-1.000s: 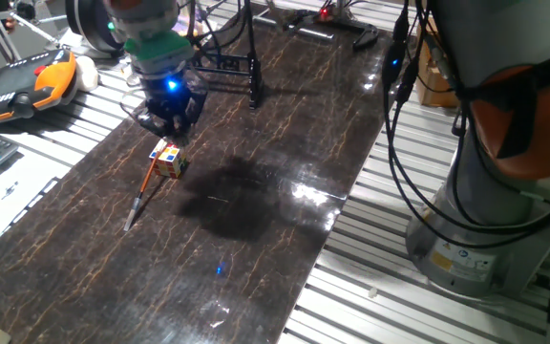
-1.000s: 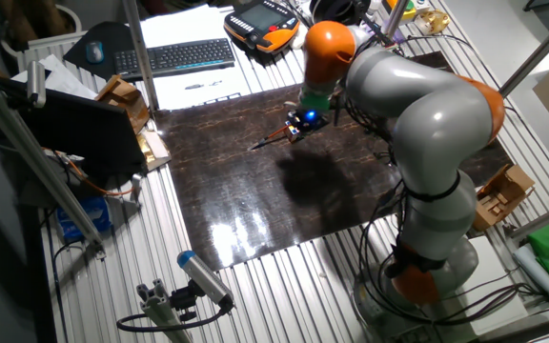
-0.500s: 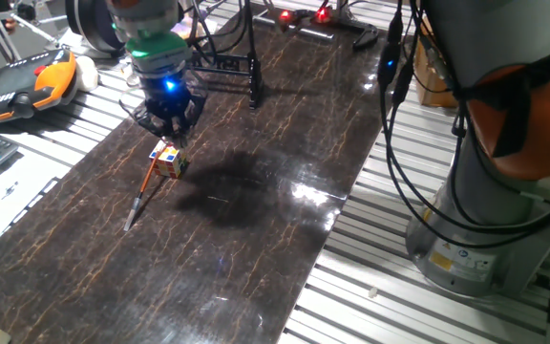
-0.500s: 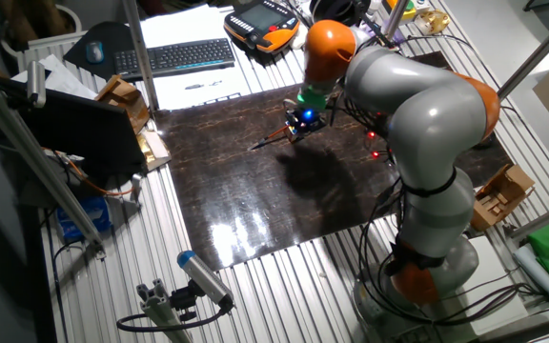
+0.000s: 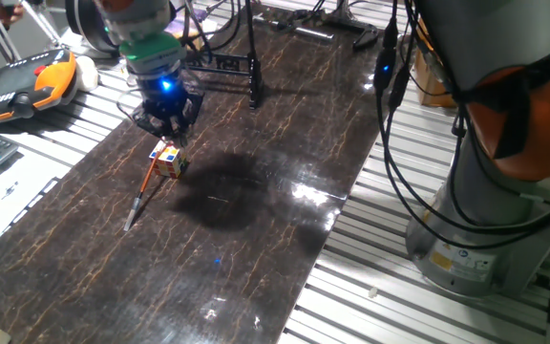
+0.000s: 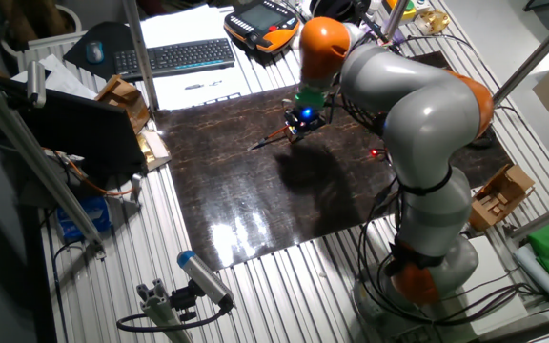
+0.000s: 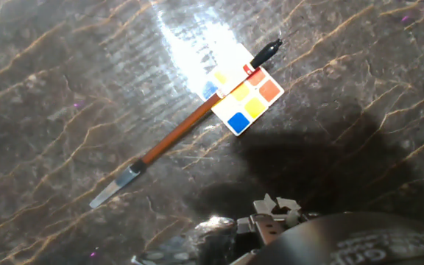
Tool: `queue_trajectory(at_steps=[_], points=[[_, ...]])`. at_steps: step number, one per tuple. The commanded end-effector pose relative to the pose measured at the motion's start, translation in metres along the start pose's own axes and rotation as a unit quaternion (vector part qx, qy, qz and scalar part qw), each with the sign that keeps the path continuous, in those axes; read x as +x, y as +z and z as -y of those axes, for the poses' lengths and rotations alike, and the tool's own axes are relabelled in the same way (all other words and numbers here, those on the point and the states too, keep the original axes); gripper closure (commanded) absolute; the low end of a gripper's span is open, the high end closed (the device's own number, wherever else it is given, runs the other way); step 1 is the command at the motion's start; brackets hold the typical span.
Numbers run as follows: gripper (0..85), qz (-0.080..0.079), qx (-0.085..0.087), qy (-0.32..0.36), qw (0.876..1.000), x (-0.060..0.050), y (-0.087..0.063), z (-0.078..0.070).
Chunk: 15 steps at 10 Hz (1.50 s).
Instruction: Place the brush on the pen rack
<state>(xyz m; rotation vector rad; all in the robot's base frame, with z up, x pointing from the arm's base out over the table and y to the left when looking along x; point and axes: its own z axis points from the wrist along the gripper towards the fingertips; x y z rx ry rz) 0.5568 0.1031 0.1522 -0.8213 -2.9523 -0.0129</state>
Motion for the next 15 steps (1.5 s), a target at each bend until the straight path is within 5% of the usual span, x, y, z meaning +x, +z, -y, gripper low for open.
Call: queue_trajectory(at_steps=[1, 5, 9, 10, 12, 15], points=[[84.3, 0.005, 0.003, 0.007, 1.000, 0.000, 0.000, 0.000], [84.3, -0.022, -0.015, 0.064, 0.998, -0.002, 0.000, 0.000], [83.7, 0.004, -0.029, 0.146, 0.989, 0.011, 0.014, -0.023], [66.7, 0.005, -0.033, 0.155, 0.987, 0.012, 0.014, -0.031], [49.7, 0.004, -0.034, 0.174, 0.984, 0.011, 0.015, -0.043], [43.7, -0.001, -0.041, 0.211, 0.977, 0.007, 0.024, -0.059]])
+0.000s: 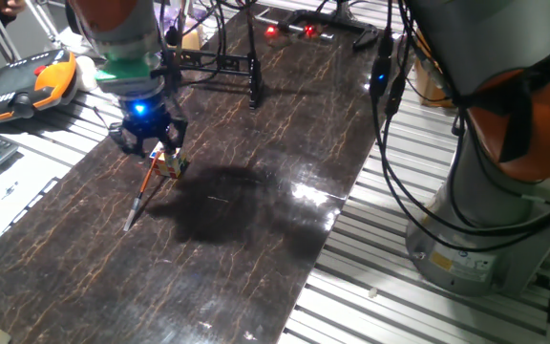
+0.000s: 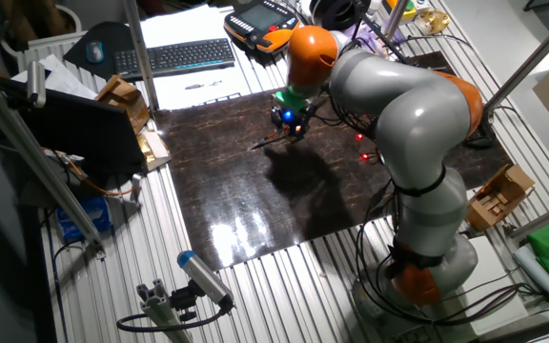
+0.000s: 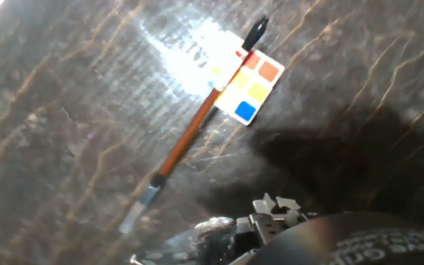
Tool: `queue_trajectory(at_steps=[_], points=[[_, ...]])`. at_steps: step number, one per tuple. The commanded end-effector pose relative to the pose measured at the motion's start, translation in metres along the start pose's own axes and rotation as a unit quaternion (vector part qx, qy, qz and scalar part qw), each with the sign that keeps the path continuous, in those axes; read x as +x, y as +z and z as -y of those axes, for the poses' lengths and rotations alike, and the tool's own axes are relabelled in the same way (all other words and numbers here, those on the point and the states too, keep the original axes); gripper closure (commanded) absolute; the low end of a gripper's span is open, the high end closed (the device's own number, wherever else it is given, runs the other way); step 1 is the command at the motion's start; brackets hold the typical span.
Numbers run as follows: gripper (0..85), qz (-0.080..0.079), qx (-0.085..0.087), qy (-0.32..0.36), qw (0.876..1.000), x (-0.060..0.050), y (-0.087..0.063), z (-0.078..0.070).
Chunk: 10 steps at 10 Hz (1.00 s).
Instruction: Place the brush on the pen rack
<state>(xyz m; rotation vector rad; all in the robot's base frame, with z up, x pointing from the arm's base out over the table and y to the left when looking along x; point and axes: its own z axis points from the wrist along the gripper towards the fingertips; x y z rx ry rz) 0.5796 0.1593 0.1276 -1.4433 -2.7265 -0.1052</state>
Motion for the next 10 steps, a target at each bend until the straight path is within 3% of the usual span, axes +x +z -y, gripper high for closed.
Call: queue_trajectory(at_steps=[1, 6, 10], points=[[43.3, 0.005, 0.001, 0.007, 1.000, 0.001, 0.003, -0.004], [44.7, 0.011, 0.000, 0.039, 0.999, -0.003, 0.020, -0.017], [44.7, 0.013, -0.017, 0.070, 0.997, -0.006, 0.037, -0.030]])
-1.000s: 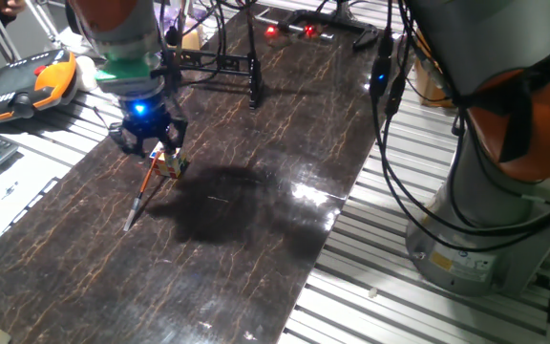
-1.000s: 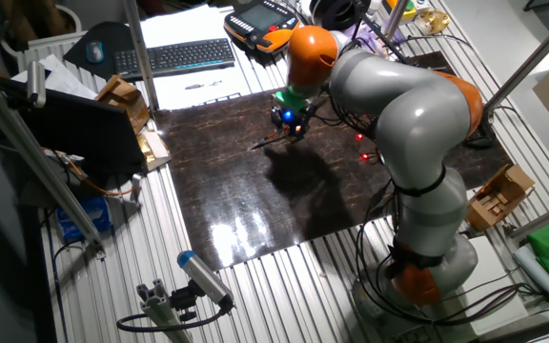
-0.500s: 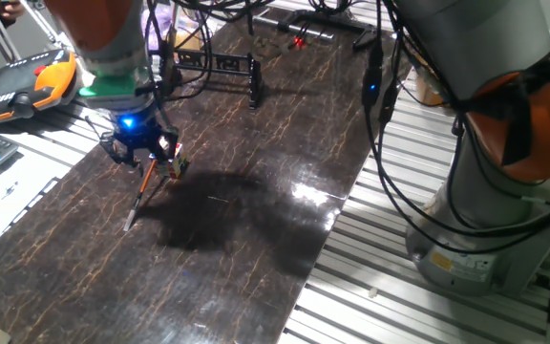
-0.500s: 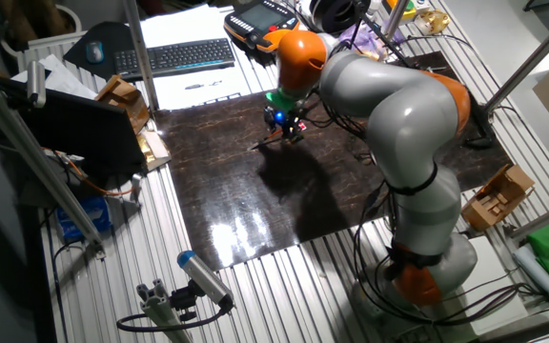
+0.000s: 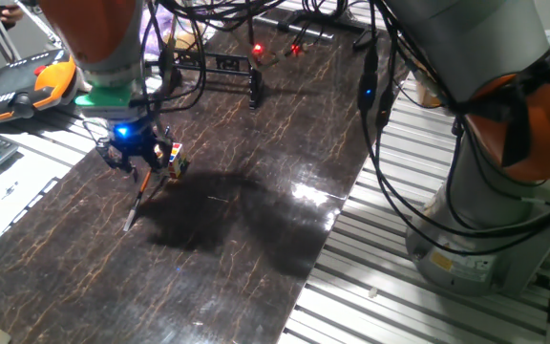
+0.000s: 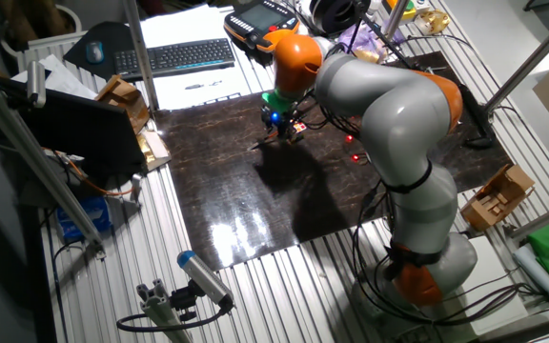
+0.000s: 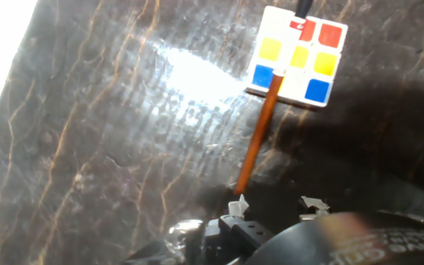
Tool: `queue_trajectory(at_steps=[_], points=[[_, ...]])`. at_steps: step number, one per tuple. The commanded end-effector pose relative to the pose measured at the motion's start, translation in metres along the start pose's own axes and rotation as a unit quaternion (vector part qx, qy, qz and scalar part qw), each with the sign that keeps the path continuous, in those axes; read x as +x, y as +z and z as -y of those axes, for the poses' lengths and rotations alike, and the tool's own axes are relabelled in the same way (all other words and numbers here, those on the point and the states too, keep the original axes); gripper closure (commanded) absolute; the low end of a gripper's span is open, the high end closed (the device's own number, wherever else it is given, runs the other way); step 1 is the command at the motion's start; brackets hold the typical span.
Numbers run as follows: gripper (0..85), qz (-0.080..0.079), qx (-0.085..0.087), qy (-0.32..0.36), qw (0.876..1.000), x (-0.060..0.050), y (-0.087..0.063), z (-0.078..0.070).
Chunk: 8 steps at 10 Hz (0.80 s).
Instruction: Place the brush on the pen rack
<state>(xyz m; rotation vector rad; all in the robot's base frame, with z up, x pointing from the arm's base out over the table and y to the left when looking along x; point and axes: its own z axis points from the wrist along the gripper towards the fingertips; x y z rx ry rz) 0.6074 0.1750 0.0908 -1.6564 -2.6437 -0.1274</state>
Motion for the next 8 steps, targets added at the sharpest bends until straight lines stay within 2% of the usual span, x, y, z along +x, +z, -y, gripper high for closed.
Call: queue_trajectory(at_steps=[1, 4, 5, 8], points=[[44.7, 0.001, -0.002, 0.008, 1.000, 0.000, 0.003, -0.002], [44.7, -0.021, -0.007, 0.040, 0.999, -0.008, 0.004, -0.009], [45.0, -0.040, -0.009, 0.055, 0.998, -0.015, 0.004, -0.011], [46.0, -0.048, -0.010, 0.064, 0.997, -0.016, 0.013, -0.013]])
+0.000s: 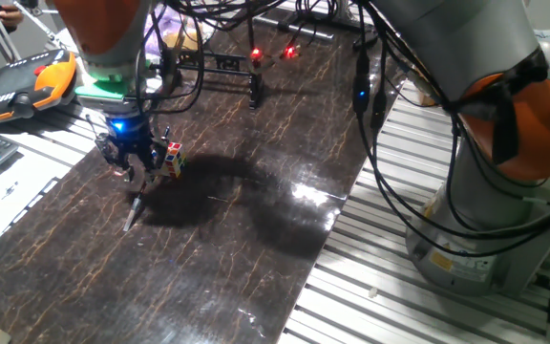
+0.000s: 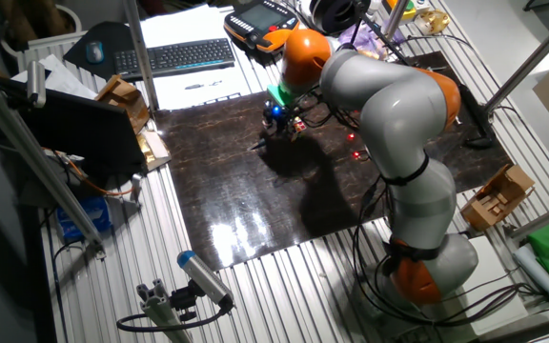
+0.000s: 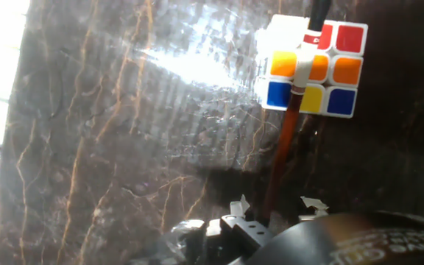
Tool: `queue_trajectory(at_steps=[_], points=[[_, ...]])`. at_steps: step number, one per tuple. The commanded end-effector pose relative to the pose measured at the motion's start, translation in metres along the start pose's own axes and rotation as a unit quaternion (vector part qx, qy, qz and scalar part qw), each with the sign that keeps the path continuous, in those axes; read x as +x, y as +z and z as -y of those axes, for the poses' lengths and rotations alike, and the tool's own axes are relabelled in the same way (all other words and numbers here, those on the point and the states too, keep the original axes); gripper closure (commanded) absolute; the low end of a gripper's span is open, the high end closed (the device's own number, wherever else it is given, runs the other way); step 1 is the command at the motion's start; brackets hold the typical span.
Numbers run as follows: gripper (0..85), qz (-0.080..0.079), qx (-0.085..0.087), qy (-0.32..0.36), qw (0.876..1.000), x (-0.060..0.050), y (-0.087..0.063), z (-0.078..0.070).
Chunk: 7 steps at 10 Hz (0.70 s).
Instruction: Place the brush on the pen rack
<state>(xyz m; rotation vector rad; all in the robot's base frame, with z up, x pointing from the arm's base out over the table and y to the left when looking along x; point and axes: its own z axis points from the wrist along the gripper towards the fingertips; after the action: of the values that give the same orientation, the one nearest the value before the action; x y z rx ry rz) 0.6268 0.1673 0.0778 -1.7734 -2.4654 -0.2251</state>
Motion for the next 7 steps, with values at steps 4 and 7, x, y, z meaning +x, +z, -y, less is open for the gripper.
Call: queue_trajectory(at_steps=[4, 7], points=[[46.7, -0.019, -0.003, 0.020, 1.000, -0.0020, 0.0069, -0.0016], [47.0, -0.017, -0.002, 0.021, 1.000, -0.0035, 0.0114, -0.0019]])
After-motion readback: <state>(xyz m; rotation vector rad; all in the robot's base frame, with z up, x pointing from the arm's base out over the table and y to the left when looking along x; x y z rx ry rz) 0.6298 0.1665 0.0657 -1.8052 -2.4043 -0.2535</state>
